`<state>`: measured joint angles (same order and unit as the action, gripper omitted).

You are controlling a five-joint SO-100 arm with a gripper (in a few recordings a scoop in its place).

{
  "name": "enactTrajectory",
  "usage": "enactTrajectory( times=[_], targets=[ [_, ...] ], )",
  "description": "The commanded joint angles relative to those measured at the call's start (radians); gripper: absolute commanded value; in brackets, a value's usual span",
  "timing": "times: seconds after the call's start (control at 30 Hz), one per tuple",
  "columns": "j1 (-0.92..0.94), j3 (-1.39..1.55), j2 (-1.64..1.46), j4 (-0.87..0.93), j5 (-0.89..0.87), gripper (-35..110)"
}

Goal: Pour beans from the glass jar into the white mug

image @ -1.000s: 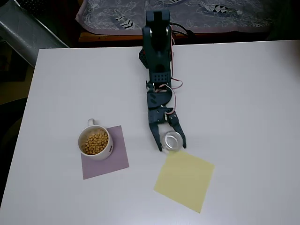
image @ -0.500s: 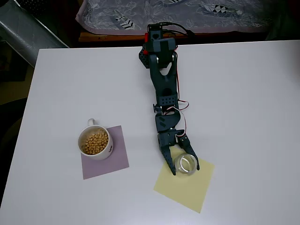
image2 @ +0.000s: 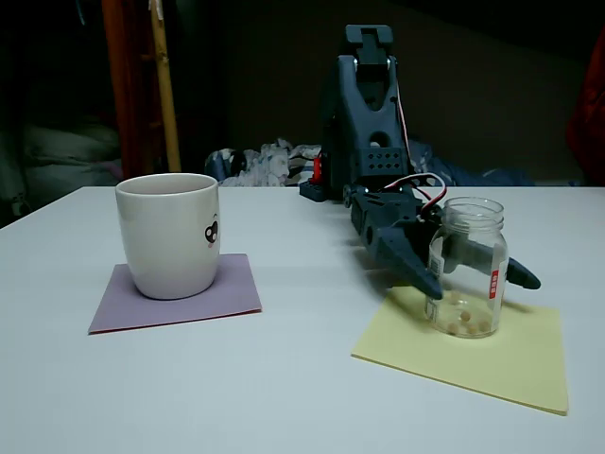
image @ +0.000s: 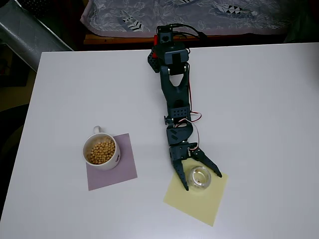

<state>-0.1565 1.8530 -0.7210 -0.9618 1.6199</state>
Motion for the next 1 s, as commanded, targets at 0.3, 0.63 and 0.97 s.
enactTrajectory(
  times=[0.3, 0.63, 0.97],
  targets=[
    [0.02, 0.371, -0.568, -0.026, -0.195, 44],
    [0.115, 0.844, -1.2, -0.025, -0.632, 19],
    [0.209, 1.177, -1.884, 0.477, -0.92, 21]
  ],
)
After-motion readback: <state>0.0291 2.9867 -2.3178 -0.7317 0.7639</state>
